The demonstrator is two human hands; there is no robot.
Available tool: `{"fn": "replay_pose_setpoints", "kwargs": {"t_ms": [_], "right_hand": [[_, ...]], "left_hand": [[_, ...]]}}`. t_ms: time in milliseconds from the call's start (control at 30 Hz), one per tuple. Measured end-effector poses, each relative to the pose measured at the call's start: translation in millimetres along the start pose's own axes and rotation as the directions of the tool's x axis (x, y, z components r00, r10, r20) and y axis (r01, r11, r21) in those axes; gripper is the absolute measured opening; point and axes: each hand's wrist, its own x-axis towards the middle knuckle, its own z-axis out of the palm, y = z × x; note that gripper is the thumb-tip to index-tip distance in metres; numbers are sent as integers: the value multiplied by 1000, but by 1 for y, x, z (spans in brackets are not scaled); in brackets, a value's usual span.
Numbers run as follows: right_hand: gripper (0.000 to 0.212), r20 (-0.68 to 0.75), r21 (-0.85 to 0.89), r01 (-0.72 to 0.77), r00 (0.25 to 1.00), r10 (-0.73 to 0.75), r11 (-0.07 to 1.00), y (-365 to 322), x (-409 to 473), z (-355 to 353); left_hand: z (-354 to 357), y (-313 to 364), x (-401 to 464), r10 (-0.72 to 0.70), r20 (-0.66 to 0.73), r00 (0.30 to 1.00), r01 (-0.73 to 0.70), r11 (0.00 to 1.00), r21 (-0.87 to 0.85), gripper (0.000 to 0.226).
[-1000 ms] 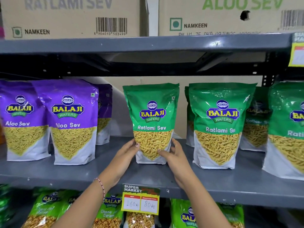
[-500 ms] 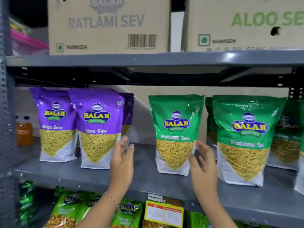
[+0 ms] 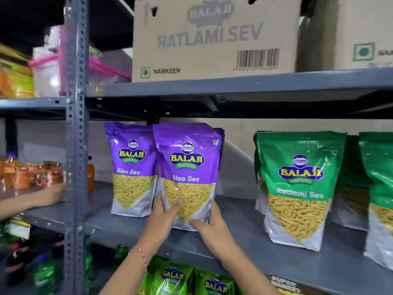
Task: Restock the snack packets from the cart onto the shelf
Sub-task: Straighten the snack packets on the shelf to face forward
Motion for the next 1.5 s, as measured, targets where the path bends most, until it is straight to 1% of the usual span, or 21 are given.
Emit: {"fn": "replay_pose_setpoints", "kwargs": {"t_ms": [33,100,133,167,200,233,267,367,433,500,533,600,633,733,833,933,1067,1133,1200,1300,1500], "right_hand": [[66,-19,8,11,1000,-11,1000,3,4,4],[74,-72,31,17,997,-15,999,7,9,6],[80,-102,56,-6,995,11,998,8,10,5],[82,-130,87,-27,991,39,996,9,11,4],[78,-161,116,-47,985,65,992,9,12,3],[69,-194,143,-58,977,85,988,10,13,2],[58,-219,166,-56,971,93,985,8,13,-2],[42,-286,211,-42,953,103,976,-4,25,-17],[37,-346,217,-8,934,85,976,-14,38,-24],[33,-427,180,92,904,-6,979,-35,63,-38],[26,-446,170,136,894,-47,976,-46,70,-44],[12,-477,159,216,871,-117,963,-65,81,-52],[10,-496,170,250,857,-136,953,-72,87,-60],[12,-517,231,294,845,-139,927,-86,101,-66],[10,-532,263,300,838,-121,917,-89,110,-65],[7,-604,129,331,774,-190,935,-87,113,-63],[5,-660,-19,381,690,-298,924,-89,111,-57],[5,-660,-9,398,687,-305,917,-89,110,-55],[17,-649,43,431,698,-302,902,-90,109,-54],[19,-635,74,469,703,-321,880,-95,106,-52],[23,-624,87,489,706,-335,868,-99,105,-53]], "left_hand": [[-1,-2,3,7,17,1000,-7,1000,-21,109],[0,-7,8,5,62,998,-2,999,-44,103],[1,-6,9,-1,72,997,3,999,-34,93],[3,-5,9,4,73,997,-1,999,-44,76],[4,-5,10,-3,74,997,8,998,-62,55],[5,-6,12,8,90,996,1,995,-97,43],[5,-5,11,5,96,995,7,992,-126,38],[7,2,13,-59,143,988,86,976,-198,35],[5,8,23,-94,126,988,119,972,-202,38],[8,19,55,-72,90,993,93,960,-264,53],[9,12,72,-89,63,994,105,943,-315,54],[10,6,98,-134,19,991,131,914,-385,45],[12,22,92,-146,4,989,133,890,-437,37],[13,45,83,-188,-18,982,149,832,-535,8],[14,47,82,-232,-93,968,137,806,-576,17],[13,45,83,-264,-152,953,129,801,-585,27],[16,44,87,-274,-188,943,108,787,-607,28],[16,42,87,-278,-203,939,96,777,-622,20],[16,42,87,-269,-201,942,93,783,-615,9],[15,37,89,-261,-148,954,121,785,-607,14],[14,37,91,-259,-180,949,110,807,-580,20]]}}
